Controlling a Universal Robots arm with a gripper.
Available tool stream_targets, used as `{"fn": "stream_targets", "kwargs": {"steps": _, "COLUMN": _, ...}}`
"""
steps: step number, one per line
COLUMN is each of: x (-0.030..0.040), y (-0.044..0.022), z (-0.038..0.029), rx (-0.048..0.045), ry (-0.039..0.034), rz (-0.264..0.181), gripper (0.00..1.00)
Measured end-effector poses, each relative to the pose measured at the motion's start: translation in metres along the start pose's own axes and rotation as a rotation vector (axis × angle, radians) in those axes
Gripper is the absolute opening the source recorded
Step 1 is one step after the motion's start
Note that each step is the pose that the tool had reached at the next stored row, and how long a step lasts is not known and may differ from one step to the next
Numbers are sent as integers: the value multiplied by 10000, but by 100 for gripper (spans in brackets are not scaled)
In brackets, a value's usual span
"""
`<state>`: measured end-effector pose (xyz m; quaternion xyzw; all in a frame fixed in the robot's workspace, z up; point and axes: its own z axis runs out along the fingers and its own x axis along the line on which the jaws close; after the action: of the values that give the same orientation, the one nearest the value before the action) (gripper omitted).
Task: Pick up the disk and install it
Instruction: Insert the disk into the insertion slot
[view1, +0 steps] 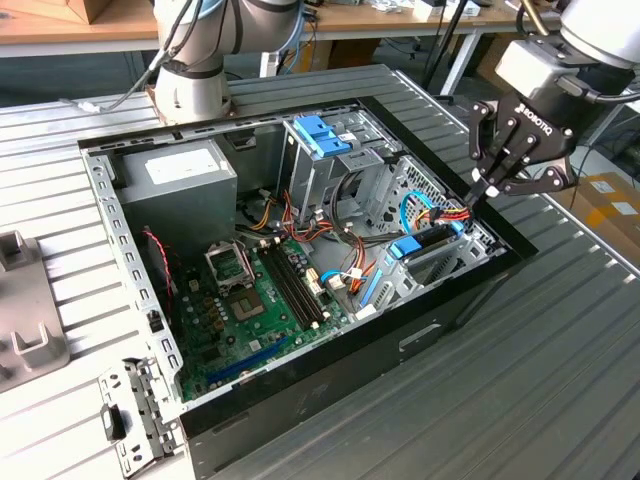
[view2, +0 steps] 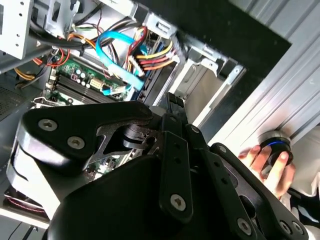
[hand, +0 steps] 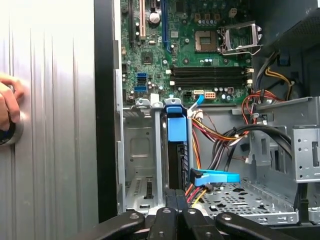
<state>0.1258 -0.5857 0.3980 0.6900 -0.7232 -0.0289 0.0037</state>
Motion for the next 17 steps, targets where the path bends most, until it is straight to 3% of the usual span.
{"fn": "stream_targets", "kwargs": {"steps": 5, "x": -15, "y": -159, "z": 1, "rx": -87, "ry": 5, "rz": 3, "gripper": 10}}
{"fn": "stream_targets", "kwargs": {"steps": 10, "x": -26, "y": -375, "z": -9, "rx": -162, "ry": 8, "rz": 5, "gripper": 10}}
{"fn": "stream_targets", "kwargs": {"steps": 17, "x": -27, "y": -404, "z": -11, "rx": -169, "ry": 8, "rz": 6, "gripper": 10}}
